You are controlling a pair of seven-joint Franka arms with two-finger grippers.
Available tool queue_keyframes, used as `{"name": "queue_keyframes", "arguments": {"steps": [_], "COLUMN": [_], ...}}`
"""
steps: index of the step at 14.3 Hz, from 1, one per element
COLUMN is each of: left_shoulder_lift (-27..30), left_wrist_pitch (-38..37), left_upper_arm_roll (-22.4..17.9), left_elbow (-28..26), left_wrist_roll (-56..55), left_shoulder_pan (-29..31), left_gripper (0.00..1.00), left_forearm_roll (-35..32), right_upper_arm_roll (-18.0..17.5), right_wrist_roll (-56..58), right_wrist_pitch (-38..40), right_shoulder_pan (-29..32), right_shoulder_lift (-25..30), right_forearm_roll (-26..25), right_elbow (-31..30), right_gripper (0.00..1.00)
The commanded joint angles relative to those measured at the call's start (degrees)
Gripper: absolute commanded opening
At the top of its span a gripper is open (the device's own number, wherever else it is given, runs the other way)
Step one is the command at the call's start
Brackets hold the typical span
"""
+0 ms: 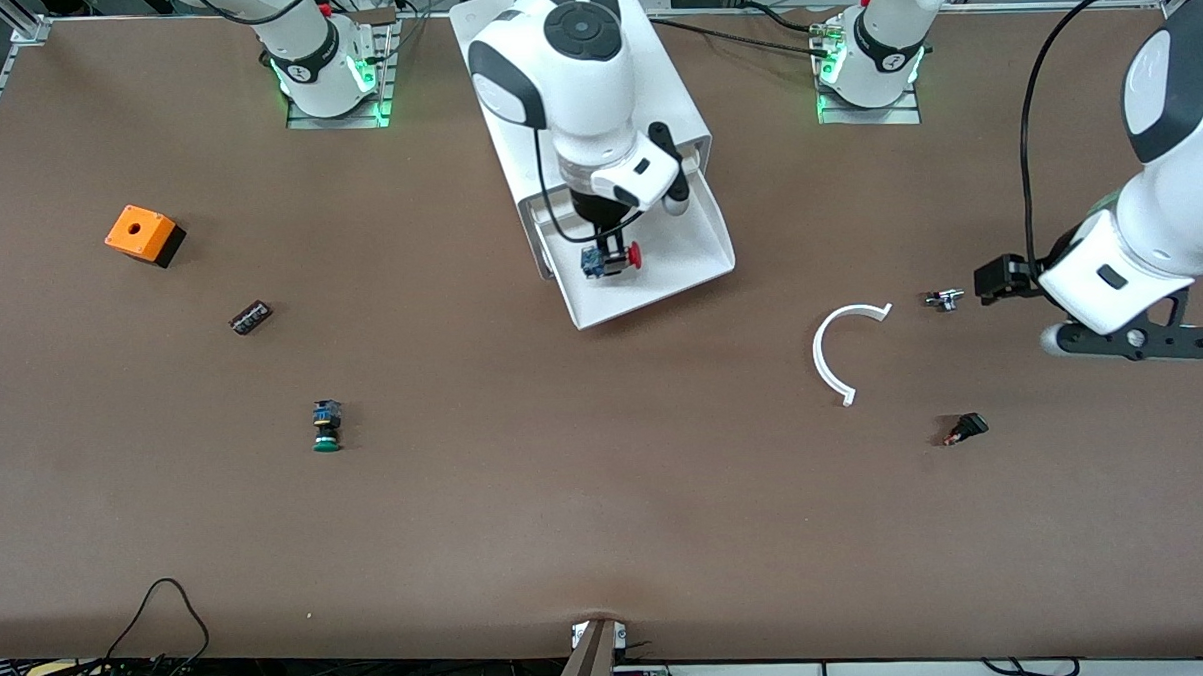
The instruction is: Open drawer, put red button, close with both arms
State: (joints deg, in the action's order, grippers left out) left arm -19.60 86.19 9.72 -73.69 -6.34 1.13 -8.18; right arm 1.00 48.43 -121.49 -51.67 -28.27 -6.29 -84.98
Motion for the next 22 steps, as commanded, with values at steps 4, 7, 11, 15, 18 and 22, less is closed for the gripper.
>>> {"name": "queue_keyframes", "arguments": {"steps": [4, 7, 11, 15, 18, 22], "left_shoulder_lift": [0.26, 0.62, 1.24, 1.24, 6.22, 18.98], "left_wrist_pitch": [3.27, 3.9, 3.46, 3.2, 6.34, 19.8], "left_upper_arm_roll": [1.0, 1.09, 1.61, 1.61, 1.0, -5.04], "left_elbow": [1.1, 0.47, 0.3, 0.21, -6.6, -26.23], "left_wrist_roll": [-1.13, -0.96, -0.96, -0.96, -0.96, 2.89], "left_shoulder_pan": [3.61, 3.88, 3.7, 3.79, 3.53, -0.58], "left_gripper": [1.0, 1.0, 1.0, 1.0, 1.0, 1.0], "left_forearm_roll": [4.67, 4.75, 4.58, 4.58, 4.75, 5.37], "right_upper_arm_roll": [0.05, -0.21, -0.3, -0.3, -0.21, 0.4], "right_wrist_roll": [4.57, 4.49, 3.79, 3.52, 3.26, 2.38], "right_wrist_pitch": [1.61, 1.61, 1.17, 0.03, 0.2, 1.08], "right_shoulder_pan": [-0.36, -0.97, -1.68, -2.12, -2.21, -2.12], "right_shoulder_lift": [-1.7, -3.46, -5.48, -6.19, -6.19, -4.7], "right_forearm_roll": [1.11, 0.49, 0.32, 0.58, 0.84, 0.93], "right_elbow": [2.01, 2.1, 2.1, 2.1, 2.1, 2.27], "right_gripper": [0.26, 0.26, 0.26, 0.42, 0.78, 1.0]}}
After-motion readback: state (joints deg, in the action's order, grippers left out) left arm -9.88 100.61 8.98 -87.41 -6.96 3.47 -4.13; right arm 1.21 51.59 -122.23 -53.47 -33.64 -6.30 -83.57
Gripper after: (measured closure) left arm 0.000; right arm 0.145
